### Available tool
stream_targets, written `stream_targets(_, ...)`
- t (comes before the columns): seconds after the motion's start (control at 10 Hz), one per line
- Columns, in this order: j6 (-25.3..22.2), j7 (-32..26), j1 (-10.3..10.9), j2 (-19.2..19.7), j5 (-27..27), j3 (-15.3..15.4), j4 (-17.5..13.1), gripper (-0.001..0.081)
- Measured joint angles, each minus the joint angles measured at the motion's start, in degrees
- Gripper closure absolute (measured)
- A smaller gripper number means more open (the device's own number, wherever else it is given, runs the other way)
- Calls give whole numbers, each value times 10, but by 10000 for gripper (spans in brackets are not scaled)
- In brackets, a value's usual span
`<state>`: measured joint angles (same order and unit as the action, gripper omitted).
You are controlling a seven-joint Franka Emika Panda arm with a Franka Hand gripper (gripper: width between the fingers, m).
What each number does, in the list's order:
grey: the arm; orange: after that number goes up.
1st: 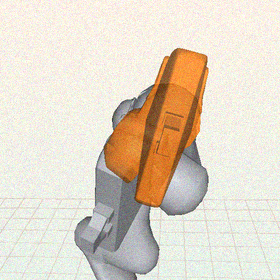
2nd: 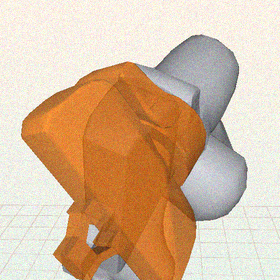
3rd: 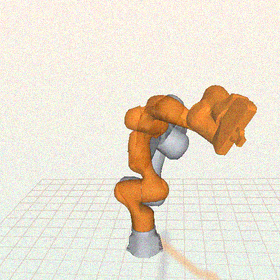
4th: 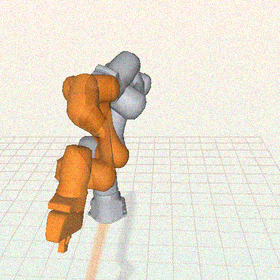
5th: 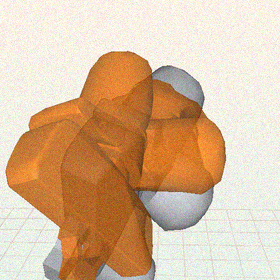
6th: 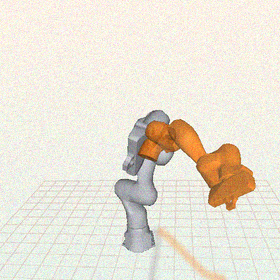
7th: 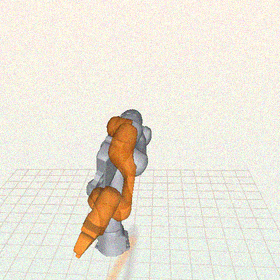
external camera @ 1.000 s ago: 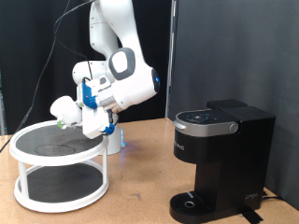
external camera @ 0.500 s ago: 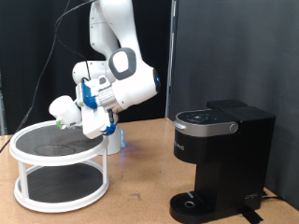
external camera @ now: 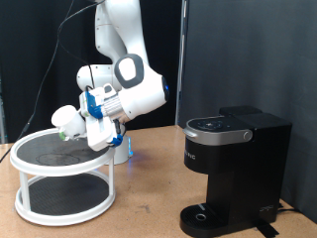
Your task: Make a cup of coffee with the keurig machine
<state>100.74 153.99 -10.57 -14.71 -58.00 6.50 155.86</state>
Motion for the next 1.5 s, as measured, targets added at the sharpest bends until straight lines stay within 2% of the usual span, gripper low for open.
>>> stream_targets(0.6,33,12,-7,11,-15,1,7,226)
stream_targets(1.5,34,12,-9,13,-18,2,4,226)
